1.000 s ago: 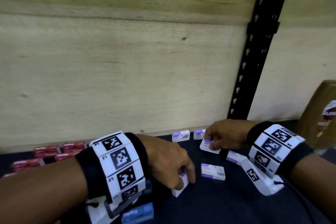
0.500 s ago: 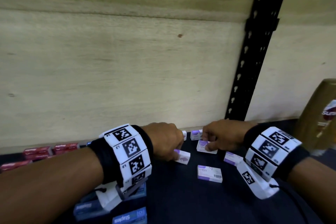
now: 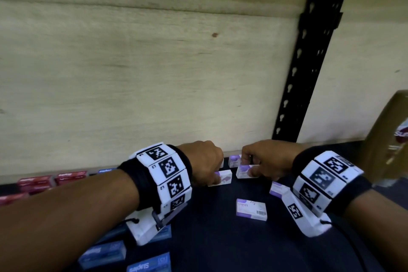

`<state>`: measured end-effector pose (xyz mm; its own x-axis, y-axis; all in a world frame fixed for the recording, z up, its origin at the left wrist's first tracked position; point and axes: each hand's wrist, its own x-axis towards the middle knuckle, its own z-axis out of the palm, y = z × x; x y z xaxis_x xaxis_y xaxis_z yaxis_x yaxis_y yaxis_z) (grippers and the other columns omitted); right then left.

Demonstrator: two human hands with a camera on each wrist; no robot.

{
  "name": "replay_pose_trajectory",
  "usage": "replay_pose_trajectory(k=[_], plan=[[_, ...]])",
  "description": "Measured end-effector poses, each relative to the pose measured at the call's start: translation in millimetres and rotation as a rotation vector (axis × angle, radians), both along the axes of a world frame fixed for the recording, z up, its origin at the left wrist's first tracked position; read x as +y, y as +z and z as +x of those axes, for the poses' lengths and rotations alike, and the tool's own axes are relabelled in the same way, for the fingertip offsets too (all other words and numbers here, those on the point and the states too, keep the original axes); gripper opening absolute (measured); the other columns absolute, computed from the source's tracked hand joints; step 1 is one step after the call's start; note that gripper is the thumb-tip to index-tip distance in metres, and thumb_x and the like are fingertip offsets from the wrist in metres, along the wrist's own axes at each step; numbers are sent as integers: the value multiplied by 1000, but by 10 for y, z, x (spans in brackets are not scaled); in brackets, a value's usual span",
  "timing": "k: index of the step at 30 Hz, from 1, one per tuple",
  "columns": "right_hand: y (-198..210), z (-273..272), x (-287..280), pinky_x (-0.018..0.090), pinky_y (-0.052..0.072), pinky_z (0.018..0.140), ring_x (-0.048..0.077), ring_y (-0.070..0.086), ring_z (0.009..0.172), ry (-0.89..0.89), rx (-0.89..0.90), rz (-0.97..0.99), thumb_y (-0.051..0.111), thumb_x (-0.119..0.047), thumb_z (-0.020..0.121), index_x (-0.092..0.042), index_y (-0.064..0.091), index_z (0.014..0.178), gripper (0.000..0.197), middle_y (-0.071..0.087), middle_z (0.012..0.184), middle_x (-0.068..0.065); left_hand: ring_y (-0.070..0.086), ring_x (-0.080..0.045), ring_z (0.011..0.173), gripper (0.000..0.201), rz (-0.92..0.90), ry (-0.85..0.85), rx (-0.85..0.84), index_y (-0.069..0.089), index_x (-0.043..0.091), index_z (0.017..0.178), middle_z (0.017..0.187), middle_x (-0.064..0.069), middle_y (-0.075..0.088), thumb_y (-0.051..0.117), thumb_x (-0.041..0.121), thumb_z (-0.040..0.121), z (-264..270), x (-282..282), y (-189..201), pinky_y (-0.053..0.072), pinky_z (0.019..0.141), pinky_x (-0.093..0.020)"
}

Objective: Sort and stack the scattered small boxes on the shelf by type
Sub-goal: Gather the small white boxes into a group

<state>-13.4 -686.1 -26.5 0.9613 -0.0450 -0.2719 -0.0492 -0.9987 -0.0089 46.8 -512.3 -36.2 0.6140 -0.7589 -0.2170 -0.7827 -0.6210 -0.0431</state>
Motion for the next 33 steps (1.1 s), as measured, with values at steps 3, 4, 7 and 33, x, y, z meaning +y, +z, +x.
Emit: replay_pose_trajectory(k=[3,4,7,33], plan=[[-13,2,15,16,31,52,-4,40,58,15,3,-32,63,-35,95,-29,55,117,24,47,95,-14,63,-23,81,29,12,7,-2,66,12,98,93,-6,66,63,40,90,-16,9,20,49,65,-31],[-14,0,20,16,31,52,-5,40,58,21,1,-38,63,-36,94,-29,55,117,24,47,96,-14,62,-23,83,31,12,10,-11,65,13,101,95,-5,65,63,42,89,-37,25,43,49,67,-31],[-3,-15,16,17,39,56,-1,49,65,-12,-10,-4,65,-38,92,-31,56,113,24,52,101,-13,56,-21,83,37,-2,2,-84,55,18,108,91,2,55,61,50,89,-129,91,131,45,65,-32],[129,-460,18,21,39,57,12,55,81,-89,289,-212,73,-36,84,-17,66,109,33,62,93,-7,50,-20,83,34,183,-205,46,65,12,109,95,0,58,51,40,98,-577,24,106,36,62,-26]])
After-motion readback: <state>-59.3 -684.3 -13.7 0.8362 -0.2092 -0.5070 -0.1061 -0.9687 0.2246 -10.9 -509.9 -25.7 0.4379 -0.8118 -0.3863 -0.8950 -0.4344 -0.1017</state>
